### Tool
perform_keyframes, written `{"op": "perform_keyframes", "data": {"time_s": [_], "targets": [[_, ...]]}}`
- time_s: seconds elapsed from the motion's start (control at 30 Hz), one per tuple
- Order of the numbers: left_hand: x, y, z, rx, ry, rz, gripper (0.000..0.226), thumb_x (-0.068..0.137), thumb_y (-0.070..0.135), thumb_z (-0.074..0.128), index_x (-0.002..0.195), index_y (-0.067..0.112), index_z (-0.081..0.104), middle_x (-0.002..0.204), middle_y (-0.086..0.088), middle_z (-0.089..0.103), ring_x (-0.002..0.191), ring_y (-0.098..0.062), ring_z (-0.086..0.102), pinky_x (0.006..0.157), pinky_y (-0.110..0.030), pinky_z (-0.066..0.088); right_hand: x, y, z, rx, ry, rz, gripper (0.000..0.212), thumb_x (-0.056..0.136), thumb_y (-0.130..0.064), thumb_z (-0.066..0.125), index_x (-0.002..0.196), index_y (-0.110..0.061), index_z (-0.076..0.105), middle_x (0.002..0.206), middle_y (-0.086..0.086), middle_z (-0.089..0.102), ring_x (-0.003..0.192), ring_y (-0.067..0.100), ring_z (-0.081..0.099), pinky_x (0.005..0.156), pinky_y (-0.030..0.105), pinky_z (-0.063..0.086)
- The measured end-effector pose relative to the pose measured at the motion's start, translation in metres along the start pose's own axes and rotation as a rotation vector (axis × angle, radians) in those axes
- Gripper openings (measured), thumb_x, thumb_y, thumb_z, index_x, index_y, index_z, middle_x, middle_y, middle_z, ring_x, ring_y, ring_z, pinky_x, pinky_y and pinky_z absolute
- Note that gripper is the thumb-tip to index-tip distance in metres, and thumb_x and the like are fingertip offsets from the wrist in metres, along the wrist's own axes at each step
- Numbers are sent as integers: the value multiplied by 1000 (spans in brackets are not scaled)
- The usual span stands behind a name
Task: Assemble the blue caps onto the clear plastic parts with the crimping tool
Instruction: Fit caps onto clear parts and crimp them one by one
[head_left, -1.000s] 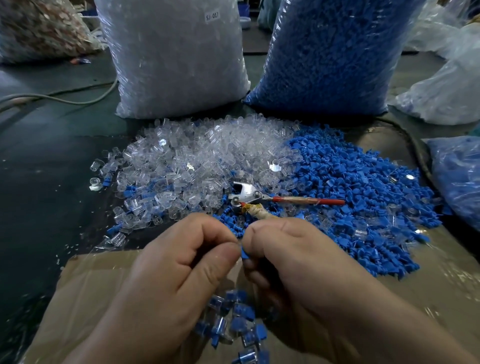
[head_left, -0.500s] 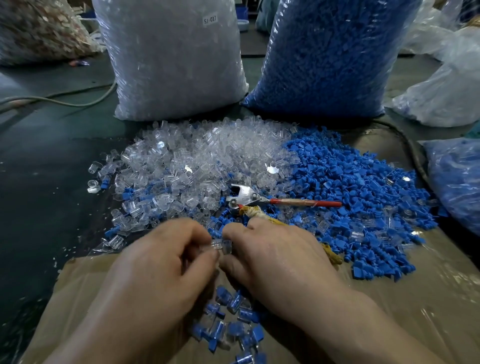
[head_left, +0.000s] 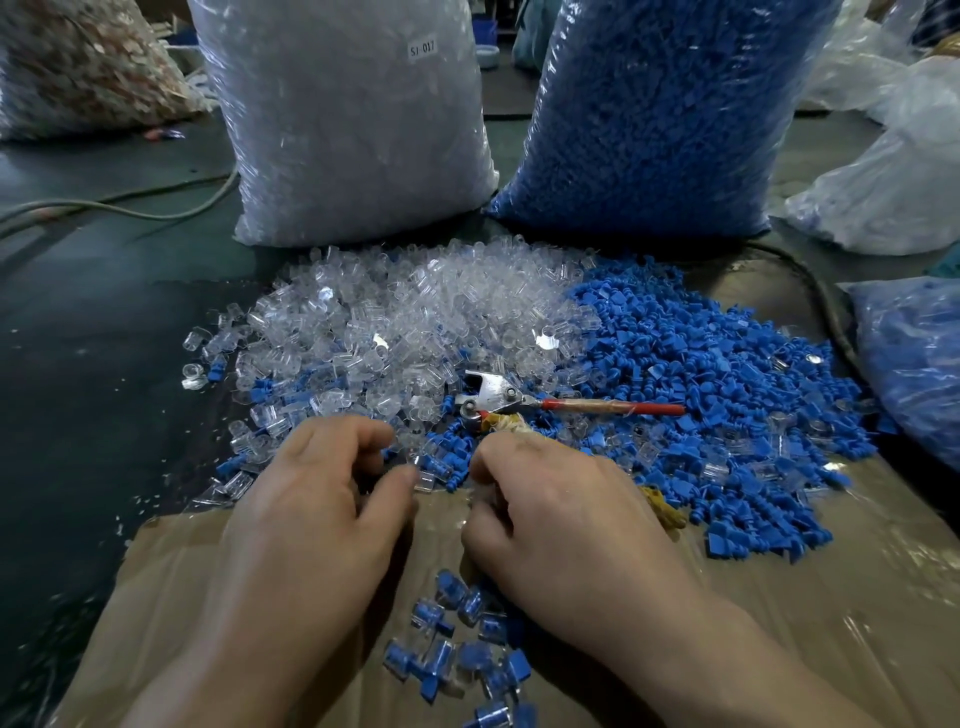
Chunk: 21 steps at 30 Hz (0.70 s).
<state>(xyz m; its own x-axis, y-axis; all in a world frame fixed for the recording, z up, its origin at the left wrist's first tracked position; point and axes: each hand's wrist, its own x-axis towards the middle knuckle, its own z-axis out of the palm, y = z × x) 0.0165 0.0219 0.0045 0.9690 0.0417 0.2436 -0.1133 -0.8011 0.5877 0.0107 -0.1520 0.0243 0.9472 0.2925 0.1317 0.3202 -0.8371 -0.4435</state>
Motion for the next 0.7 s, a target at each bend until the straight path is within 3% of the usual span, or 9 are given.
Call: {"op": "perform_keyframes", "data": {"time_s": [0.07, 0.13, 0.27, 0.33, 0.43, 0.53, 0.63, 0.7], "targets": [[-3, 6, -3, -190, -32, -1, 18, 81, 60, 63, 87, 43, 62, 76, 15, 67, 71, 0, 62, 52, -16, 45, -2, -3, -2, 87, 38, -16, 9, 88, -38, 49, 89, -29, 47, 82, -10, 51, 71, 12, 48, 62, 37, 41], [-6, 12, -3, -335, -121, -11, 22, 80, 66, 63, 86, 45, 66, 68, 17, 69, 61, 1, 62, 50, -11, 46, -4, -7, -3, 136, 51, -65, 9, 88, -38, 50, 89, -29, 48, 81, -11, 50, 72, 11, 48, 64, 38, 43], [-3, 11, -2, -807, -310, -215, 30, 63, 49, 86, 82, 29, 73, 60, -3, 64, 49, -10, 53, 44, -24, 43, -5, -9, -7, 180, 57, -96, 15, 86, -36, 56, 96, -33, 46, 78, -16, 47, 74, 9, 48, 58, 27, 38], [-1, 7, -2, -933, -365, -287, 39, 51, 40, 92, 79, 21, 73, 58, -11, 60, 45, -14, 50, 38, -21, 38, -5, -9, -9, 172, 57, -121, 19, 84, -34, 56, 99, -35, 44, 76, -17, 45, 74, 7, 46, 56, 23, 36], [-1, 9, -4, -1005, -402, -335, 32, 50, 30, 85, 76, 17, 72, 58, -18, 60, 42, -18, 47, 34, -19, 34, -5, -10, -11, 155, 34, -154, 22, 83, -35, 52, 104, -36, 44, 88, -16, 51, 77, 5, 48, 59, 29, 42], [1, 6, -1, -967, -308, -385, 19, 60, 9, 84, 72, 18, 72, 51, -11, 55, 38, -14, 45, 32, -18, 33, -5, -4, -11, 91, -8, -147, 29, 86, -37, 51, 114, -35, 46, 94, -15, 53, 79, 5, 48, 66, 30, 42], [4, -2, 1, -882, -202, -384, 16, 79, 8, 72, 74, 23, 72, 48, -10, 55, 35, -15, 42, 33, -19, 31, -8, -2, -11, -15, -91, -164, 14, 95, -41, 43, 100, -31, 51, 90, -11, 53, 78, 12, 52, 69, 36, 48], [4, -3, 2, -907, -184, -399, 14, 78, 10, 74, 77, 24, 73, 50, -11, 55, 36, -17, 41, 37, -19, 32, -8, -5, -8, -43, -179, -189, 20, 97, -41, 40, 90, -26, 53, 83, -9, 50, 74, 16, 50, 65, 36, 47]]}}
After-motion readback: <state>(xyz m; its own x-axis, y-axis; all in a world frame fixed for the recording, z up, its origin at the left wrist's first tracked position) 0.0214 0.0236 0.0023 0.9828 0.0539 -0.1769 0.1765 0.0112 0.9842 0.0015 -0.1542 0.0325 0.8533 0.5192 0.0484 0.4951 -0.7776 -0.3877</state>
